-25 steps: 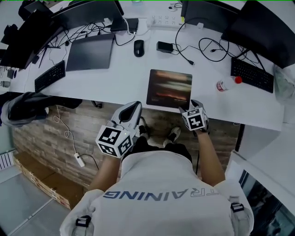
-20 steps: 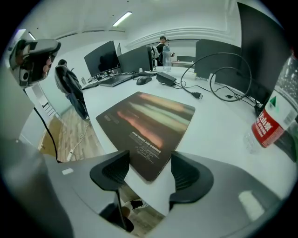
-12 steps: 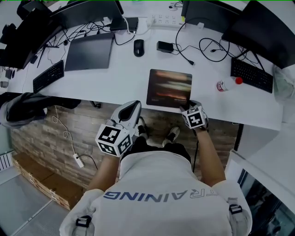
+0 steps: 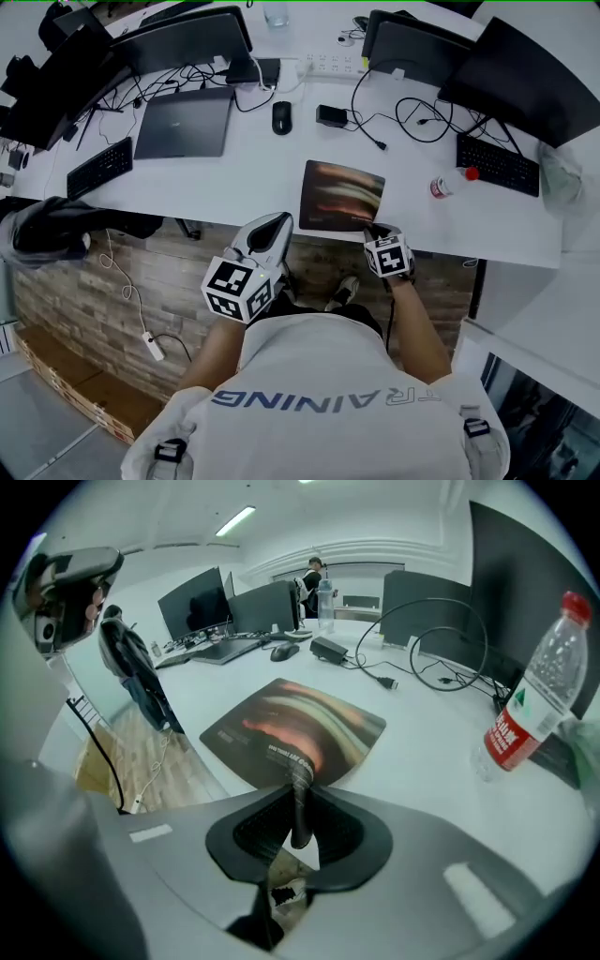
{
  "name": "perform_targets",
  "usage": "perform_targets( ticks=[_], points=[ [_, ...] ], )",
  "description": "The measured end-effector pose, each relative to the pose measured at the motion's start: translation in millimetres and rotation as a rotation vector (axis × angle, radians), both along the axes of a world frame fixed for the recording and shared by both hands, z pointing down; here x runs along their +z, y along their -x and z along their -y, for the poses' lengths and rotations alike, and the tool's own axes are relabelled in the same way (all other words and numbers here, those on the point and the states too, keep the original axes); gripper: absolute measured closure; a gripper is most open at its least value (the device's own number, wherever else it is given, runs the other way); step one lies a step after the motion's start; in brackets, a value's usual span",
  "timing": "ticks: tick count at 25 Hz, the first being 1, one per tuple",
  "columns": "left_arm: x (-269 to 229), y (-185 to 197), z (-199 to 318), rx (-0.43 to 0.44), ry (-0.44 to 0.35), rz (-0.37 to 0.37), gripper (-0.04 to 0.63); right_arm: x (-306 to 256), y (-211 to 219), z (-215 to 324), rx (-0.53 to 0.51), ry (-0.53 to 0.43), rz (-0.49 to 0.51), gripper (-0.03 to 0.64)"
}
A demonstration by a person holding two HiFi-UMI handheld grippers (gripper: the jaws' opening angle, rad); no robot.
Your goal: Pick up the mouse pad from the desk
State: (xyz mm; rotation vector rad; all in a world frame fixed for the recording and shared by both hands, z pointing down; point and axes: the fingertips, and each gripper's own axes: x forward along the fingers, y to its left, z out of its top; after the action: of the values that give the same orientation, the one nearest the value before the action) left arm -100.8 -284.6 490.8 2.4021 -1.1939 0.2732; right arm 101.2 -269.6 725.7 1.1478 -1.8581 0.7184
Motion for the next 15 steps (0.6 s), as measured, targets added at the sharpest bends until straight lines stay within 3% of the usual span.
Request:
perform_targets(
  ticks=[15],
  points=[
    [-61,5,28,0.018,-0.167,-0.048,0.595,-120,19,23,0.042,-0.248,0.158,0.563]
  ],
)
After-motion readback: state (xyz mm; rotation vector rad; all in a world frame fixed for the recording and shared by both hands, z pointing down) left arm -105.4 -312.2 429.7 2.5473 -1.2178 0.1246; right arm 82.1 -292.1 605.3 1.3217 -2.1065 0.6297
